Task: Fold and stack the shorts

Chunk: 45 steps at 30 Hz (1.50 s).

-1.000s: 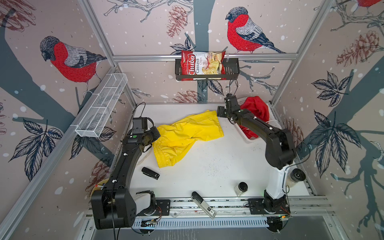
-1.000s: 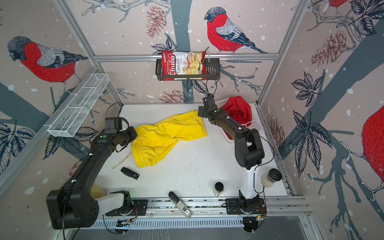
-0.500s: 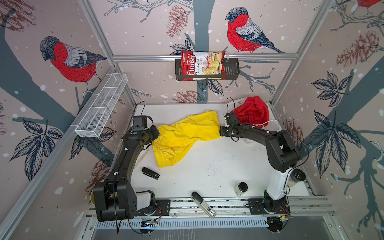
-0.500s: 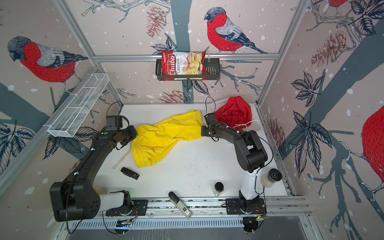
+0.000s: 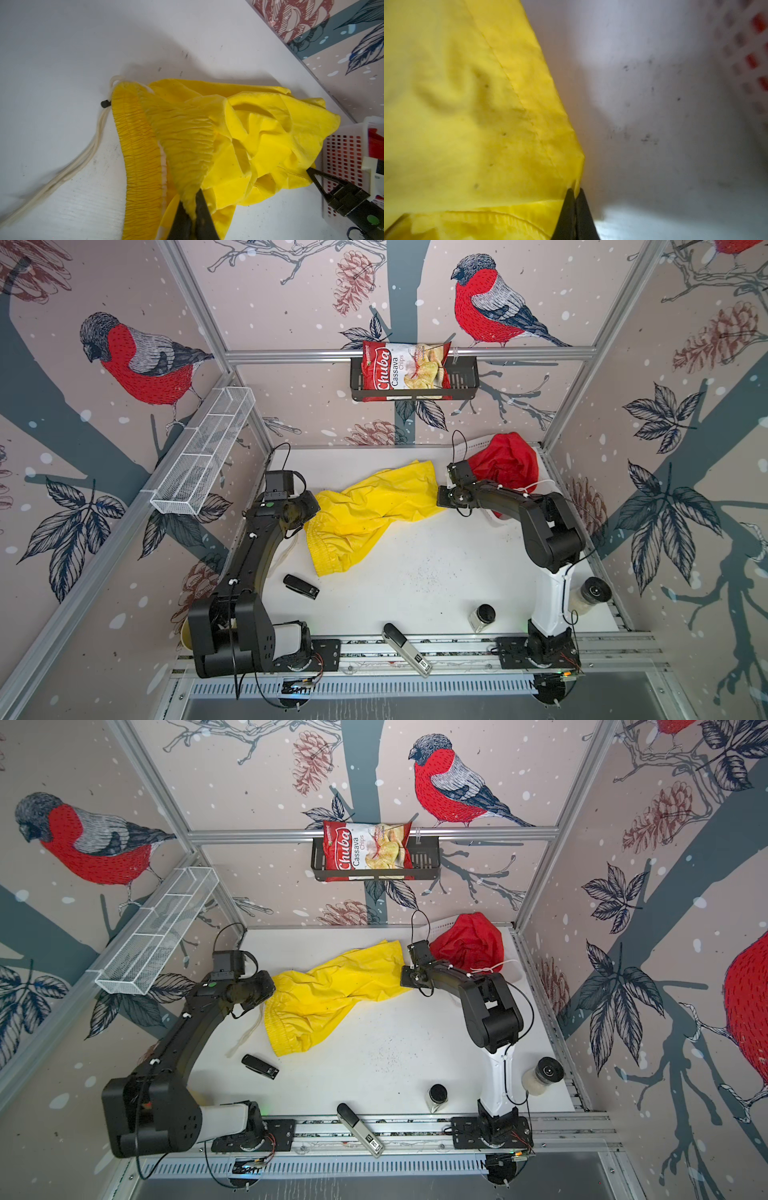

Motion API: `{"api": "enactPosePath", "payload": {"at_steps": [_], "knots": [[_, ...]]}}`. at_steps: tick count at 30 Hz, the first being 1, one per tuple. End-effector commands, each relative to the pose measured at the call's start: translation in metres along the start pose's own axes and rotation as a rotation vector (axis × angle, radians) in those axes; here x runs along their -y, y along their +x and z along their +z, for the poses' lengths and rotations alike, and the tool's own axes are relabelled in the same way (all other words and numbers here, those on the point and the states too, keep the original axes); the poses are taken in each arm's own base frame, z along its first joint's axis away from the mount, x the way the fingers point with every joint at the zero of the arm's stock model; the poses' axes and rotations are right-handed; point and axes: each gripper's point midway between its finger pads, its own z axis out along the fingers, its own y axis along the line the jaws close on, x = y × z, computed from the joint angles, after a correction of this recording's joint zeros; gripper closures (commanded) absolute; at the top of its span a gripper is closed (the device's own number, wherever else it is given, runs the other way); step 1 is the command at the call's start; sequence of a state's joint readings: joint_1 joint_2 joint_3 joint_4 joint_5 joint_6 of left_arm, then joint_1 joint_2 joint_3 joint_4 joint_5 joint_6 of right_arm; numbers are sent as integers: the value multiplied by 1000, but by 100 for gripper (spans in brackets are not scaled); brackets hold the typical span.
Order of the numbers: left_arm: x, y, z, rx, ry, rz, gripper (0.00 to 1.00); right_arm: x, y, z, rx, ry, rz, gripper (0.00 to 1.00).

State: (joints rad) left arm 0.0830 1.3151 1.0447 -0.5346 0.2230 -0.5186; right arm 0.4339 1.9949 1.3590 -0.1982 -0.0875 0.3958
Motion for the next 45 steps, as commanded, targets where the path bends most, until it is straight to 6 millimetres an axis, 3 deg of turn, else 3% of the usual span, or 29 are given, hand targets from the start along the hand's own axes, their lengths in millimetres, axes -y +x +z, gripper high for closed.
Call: {"api": "enactPosePath", "payload": {"at_steps": [1,5,8,15,17,20,22,26,30,33,37,39,41,43,45], "knots": [[24,-12,-15,4,108,22,100,-4,-43,-39,129,-24,20,100],[50,-32,-44,62,210,30,100,8,-93,-104,293,-30,64,100],[62,-44,-64,96,258,35,100,14,-116,-148,386,-41,90,100],[90,-57,-108,130,436,28,100,21,-145,-230,570,-49,112,100],[99,-61,-118,142,499,28,100,32,-153,-250,641,-26,136,100],[107,-65,-117,141,569,4,100,51,-163,-259,665,1,180,100],[109,-68,-105,135,610,-9,100,51,-168,-249,648,-7,181,100],[110,-80,-75,101,666,-76,100,27,-181,-205,575,-70,160,100],[127,-110,-75,134,733,-100,100,-8,-218,-187,574,-152,129,100],[151,-141,-100,186,813,-89,100,-32,-255,-208,649,-228,111,100],[188,-176,-160,286,903,-7,100,-53,-288,-276,816,-291,77,100],[200,-178,-186,323,937,41,100,-52,-286,-306,882,-277,63,100],[201,-168,-199,338,949,78,100,-45,-271,-325,927,-248,58,100],[189,-149,-191,323,916,78,100,-31,-245,-324,923,-213,72,100],[167,-121,-170,286,850,63,100,-14,-208,-305,868,-176,101,100]]}}
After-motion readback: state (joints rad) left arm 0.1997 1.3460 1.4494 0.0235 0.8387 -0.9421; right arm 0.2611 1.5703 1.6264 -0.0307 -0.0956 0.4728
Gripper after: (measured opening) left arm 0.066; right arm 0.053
